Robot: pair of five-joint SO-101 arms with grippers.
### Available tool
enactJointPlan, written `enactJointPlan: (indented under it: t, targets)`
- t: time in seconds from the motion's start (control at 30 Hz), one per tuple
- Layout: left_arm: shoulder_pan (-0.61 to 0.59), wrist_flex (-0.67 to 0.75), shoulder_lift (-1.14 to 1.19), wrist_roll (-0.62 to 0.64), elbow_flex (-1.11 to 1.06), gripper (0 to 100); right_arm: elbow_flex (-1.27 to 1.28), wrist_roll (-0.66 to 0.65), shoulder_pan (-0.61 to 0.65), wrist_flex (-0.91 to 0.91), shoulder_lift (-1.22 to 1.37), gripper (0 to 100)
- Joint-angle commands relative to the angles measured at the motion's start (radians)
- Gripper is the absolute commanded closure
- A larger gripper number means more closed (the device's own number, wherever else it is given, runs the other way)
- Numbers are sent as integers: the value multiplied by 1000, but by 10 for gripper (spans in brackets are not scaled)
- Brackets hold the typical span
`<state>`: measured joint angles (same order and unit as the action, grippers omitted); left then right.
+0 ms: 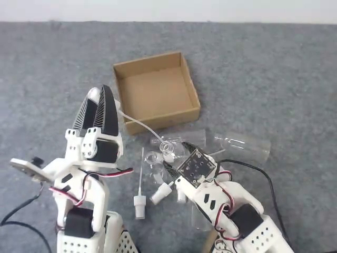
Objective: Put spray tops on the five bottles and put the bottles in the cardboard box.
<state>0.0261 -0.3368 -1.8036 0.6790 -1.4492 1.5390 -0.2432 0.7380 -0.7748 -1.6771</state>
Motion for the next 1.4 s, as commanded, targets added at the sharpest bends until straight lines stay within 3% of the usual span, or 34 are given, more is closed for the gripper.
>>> enactJointPlan:
  t: [0.0, 0.3, 0.7, 0.97, 1.37]
  targets:
    - [8, -8, -18, -6, 15, 988, -69, -14, 5, -1, -21, 993]
    - [58, -68, -18, -11, 16, 988, -69, -14, 4, -1, -21, 993]
    - [109, -247, -18, -12, 74, 988, -69, -14, 4, -4, -21, 993]
    - [196, -273, -18, -60, 74, 988, -69, -12, 2, -4, -21, 993]
    - [198, -302, -18, -60, 71, 988, -69, -8, -28, 1, -21, 993]
